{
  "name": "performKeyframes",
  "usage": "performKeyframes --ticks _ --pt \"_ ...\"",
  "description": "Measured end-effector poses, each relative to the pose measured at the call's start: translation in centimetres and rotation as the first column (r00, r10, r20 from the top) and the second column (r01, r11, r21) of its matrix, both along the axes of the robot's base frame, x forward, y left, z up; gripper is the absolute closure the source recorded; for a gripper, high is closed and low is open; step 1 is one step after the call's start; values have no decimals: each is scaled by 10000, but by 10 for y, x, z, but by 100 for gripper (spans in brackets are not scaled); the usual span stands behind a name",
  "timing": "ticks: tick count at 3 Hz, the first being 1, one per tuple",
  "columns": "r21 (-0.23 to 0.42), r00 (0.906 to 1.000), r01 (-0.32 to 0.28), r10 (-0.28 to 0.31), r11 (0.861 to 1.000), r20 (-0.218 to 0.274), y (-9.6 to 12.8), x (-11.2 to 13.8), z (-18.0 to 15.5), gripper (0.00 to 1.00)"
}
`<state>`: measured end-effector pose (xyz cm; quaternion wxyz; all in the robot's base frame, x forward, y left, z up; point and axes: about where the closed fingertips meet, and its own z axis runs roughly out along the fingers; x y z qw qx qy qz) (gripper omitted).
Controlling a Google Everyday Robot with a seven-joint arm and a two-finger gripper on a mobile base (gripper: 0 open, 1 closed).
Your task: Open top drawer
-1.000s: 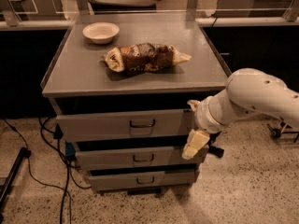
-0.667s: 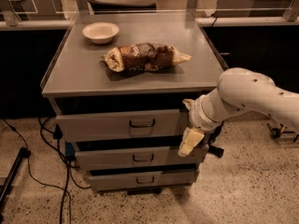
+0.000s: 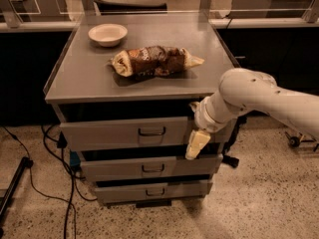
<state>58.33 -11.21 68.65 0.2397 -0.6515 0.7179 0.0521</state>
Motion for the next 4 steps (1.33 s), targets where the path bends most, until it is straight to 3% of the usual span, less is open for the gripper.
performKeyframes --ticks 1,2,4 --pt "-401 9987 -235 217 9989 -460 11 20 -25 0" --pt "-401 9987 -238 219 9989 -462 11 20 -25 0" --pt "-434 9939 -620 577 9971 -943 22 9 -31 0"
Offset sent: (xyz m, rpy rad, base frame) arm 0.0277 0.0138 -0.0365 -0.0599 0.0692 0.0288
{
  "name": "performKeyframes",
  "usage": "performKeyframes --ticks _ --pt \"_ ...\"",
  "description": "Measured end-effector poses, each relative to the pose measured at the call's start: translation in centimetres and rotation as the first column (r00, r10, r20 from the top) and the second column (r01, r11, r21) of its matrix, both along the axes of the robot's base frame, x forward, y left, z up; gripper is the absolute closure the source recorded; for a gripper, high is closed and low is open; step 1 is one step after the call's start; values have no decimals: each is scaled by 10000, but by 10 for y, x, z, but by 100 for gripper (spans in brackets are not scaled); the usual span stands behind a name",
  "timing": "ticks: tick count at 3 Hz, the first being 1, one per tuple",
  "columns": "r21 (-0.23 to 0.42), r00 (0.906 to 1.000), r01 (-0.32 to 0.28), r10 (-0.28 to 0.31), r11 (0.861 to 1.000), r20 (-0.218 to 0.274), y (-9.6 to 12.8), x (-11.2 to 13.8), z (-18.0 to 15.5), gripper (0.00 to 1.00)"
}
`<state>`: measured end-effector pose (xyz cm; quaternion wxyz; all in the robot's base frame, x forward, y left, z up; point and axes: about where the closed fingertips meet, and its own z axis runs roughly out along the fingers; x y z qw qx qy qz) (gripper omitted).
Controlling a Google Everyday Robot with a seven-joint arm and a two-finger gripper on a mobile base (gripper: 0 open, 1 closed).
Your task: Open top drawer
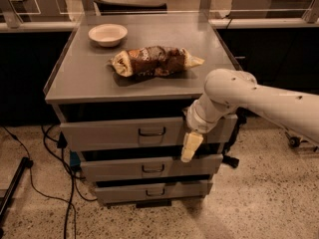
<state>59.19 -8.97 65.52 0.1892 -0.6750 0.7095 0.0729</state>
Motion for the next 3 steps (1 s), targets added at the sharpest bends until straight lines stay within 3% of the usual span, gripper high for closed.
performKeyframes --ticks 1,3 --pt "-106 9992 -172 168 9998 -351 1 -7 0 0" --pt "-327 9864 -788 731 9964 -1470 -1 -33 10 0"
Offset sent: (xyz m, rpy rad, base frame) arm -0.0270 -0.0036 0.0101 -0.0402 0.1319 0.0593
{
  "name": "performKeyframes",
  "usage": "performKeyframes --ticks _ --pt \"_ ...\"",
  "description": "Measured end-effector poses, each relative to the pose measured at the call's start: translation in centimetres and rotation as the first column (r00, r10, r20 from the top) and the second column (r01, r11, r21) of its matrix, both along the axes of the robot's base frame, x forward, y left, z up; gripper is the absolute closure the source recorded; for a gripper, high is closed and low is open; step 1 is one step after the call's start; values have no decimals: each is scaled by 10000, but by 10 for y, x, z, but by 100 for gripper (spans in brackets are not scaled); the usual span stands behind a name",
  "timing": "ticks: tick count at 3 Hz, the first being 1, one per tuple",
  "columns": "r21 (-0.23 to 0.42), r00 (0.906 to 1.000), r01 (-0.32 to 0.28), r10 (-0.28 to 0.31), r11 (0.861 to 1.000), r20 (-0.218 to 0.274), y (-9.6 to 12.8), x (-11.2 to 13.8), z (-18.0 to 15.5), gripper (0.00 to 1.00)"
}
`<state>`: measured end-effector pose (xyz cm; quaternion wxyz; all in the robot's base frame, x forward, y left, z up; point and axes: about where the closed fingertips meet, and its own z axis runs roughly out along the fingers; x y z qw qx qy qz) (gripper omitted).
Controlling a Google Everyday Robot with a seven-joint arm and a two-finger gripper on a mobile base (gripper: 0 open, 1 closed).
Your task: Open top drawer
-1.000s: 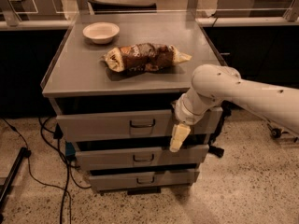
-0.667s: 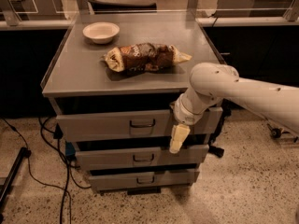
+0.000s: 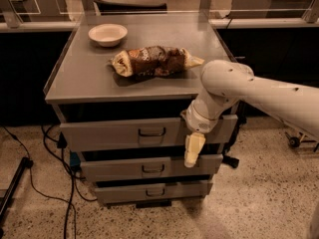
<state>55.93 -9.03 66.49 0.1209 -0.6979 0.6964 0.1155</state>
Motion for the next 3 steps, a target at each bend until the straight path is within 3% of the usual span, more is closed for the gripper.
performKeyframes --ticks 1,2,3 --pt "-246 9968 -380 362 9990 -706 -4 -21 3 0" --pt "-437 9861 -788 714 9959 -1500 -9 -46 6 0" --pt "-466 9657 -1129 986 9925 -2403 -18 -81 15 0"
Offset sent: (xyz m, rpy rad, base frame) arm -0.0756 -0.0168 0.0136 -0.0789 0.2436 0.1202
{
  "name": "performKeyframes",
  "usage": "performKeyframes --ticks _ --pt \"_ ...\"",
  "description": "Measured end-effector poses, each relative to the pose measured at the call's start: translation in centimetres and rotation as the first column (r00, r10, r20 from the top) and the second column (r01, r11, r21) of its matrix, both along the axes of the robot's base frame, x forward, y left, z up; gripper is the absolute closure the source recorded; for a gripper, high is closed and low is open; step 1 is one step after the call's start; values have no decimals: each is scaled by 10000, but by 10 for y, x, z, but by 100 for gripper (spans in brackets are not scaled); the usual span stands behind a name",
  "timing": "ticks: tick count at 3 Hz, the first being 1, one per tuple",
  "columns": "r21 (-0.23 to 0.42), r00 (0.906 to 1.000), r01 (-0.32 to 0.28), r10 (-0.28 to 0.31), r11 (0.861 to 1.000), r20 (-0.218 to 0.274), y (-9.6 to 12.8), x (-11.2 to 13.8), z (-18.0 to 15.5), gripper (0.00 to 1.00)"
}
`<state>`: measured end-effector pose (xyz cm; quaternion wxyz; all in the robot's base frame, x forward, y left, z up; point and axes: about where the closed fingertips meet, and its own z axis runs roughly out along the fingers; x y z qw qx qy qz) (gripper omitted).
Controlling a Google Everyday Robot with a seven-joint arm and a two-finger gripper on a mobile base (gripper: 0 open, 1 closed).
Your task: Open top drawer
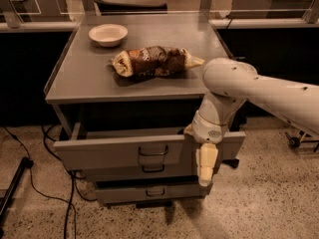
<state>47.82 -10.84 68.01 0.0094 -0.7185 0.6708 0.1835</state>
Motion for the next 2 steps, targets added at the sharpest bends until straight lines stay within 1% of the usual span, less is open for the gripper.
performKeyframes --ticks 1,2 --pt "-106 9907 -241 224 9997 -1345 -14 -48 15 0" --pt "-106 9907 -241 224 9997 -1345 -14 -48 15 0"
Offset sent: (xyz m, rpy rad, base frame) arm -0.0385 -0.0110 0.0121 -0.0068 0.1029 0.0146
